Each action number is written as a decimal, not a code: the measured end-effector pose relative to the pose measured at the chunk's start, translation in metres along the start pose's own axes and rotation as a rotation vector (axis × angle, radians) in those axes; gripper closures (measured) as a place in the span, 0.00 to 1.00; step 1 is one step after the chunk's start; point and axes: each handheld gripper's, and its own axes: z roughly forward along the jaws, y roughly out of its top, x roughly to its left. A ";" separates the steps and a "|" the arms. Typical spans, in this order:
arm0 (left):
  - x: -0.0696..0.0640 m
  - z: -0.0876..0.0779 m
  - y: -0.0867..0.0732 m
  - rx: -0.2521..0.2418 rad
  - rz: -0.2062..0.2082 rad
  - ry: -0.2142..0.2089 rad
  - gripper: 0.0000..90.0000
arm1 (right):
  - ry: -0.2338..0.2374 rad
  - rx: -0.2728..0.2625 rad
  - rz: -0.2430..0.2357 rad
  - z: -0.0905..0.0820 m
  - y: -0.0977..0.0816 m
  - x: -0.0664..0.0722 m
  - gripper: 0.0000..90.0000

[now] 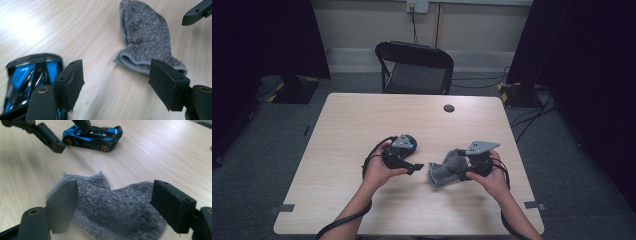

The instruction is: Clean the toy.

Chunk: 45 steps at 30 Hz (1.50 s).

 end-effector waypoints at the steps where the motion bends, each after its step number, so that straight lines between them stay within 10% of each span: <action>1: -0.001 0.000 -0.001 0.000 0.002 -0.004 0.31 | 0.002 0.014 -0.001 0.003 -0.001 0.000 0.24; 18: -0.024 0.030 0.010 -0.031 -0.012 -0.071 0.31 | -0.044 0.076 0.053 -0.005 -0.028 -0.016 0.24; 24: -0.007 0.009 0.001 -0.033 -0.020 -0.013 0.30 | -0.062 0.121 0.062 0.015 -0.043 -0.017 0.25; 34: 0.031 -0.020 -0.017 -0.015 -0.050 0.120 0.26 | -0.010 -0.010 0.038 0.001 -0.018 -0.011 0.28; 40: 0.049 -0.017 -0.023 0.008 -0.073 0.146 0.20 | 0.021 0.056 -0.013 0.030 -0.016 -0.003 0.28; 45: 0.062 -0.002 -0.028 0.043 -0.050 0.151 0.19 | 0.015 0.061 0.045 0.038 -0.029 -0.006 0.28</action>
